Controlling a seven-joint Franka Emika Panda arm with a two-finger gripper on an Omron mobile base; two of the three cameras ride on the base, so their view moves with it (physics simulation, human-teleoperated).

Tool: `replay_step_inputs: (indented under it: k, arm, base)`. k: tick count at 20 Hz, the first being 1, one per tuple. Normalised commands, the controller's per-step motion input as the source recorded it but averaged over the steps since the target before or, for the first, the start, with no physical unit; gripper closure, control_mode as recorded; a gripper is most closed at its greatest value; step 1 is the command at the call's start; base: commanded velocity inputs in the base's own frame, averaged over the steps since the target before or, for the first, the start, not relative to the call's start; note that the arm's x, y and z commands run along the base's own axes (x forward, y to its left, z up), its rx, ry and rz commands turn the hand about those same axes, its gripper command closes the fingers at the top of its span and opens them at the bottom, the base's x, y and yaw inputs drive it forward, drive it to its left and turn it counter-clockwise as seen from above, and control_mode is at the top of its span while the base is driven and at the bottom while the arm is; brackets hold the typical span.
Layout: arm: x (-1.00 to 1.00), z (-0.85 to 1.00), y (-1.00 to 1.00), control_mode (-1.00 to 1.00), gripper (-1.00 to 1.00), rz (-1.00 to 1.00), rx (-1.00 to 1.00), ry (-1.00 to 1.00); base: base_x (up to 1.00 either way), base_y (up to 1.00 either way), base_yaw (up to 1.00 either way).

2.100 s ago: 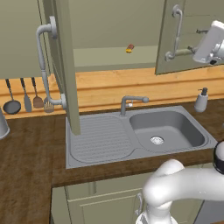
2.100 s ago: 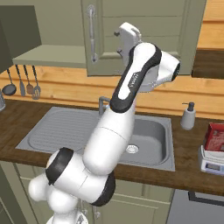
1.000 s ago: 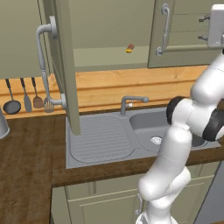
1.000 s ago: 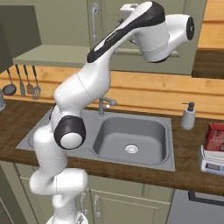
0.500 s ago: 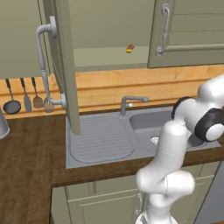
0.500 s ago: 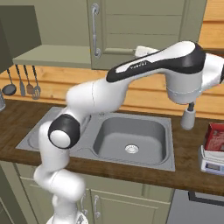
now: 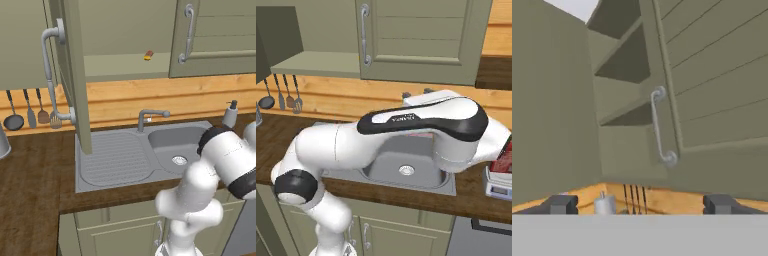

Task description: Pick the cereal and place it on the digital scale for weighing, and close the cabinet.

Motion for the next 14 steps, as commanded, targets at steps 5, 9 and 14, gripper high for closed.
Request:
replay_step_inputs:
  k: [5, 9, 14]
  arm:
    - [-0.69, 0.07, 0.19, -1.00, -1.00, -0.50, 0.35, -0.38]
    - [-0.44, 0.06, 0.06, -1.00, -1.00, -0.26, 0.41, 0.03]
    - [-0.03, 0.25, 0.12, -1.00, -1.00, 0.05, 0.18, 0.43]
  base:
    - [0.00, 0.00, 0.00]
    - [0.00, 0.00, 0.00]
    - [0.00, 0.00, 0.00]
